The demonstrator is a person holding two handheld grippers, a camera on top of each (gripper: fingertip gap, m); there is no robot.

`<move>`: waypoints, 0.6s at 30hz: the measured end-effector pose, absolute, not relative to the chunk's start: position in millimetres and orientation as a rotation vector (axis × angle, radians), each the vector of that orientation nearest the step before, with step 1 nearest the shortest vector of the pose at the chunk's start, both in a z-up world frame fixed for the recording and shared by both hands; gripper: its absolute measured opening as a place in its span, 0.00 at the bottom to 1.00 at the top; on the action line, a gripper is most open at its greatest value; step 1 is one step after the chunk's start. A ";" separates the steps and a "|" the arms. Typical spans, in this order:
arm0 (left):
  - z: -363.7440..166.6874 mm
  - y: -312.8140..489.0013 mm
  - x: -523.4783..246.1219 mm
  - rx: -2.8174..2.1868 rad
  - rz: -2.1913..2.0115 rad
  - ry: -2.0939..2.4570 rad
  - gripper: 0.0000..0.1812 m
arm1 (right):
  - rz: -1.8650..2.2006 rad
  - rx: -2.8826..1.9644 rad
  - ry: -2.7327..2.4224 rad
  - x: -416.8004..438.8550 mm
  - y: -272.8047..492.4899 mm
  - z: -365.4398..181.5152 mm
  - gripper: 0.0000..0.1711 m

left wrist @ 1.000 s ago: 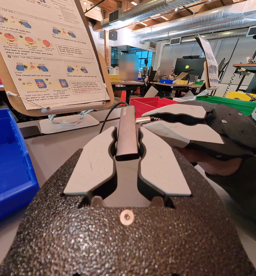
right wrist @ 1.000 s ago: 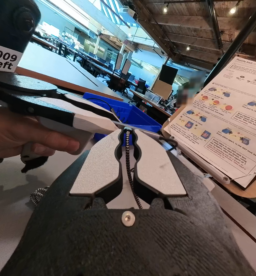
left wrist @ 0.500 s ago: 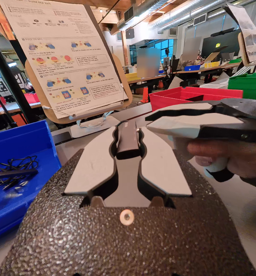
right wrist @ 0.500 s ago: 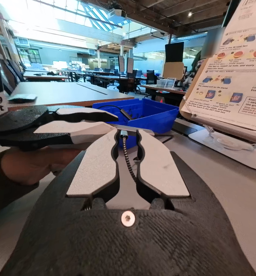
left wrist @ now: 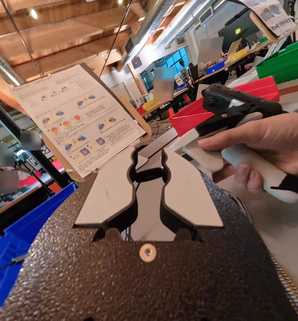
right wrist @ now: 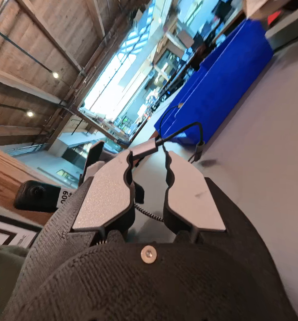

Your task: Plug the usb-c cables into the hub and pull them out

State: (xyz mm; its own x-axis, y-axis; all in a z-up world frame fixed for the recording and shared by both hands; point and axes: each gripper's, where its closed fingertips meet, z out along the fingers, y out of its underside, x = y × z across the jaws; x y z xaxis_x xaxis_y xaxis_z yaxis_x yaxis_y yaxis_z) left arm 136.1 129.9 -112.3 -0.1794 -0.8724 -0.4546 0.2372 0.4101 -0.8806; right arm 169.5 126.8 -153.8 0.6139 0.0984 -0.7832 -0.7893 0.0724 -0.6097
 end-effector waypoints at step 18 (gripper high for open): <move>-112.1 107.5 125.6 -0.375 -1.045 1.477 0.14 | 1.084 -1.000 0.580 164.2 115.5 -122.6 0.08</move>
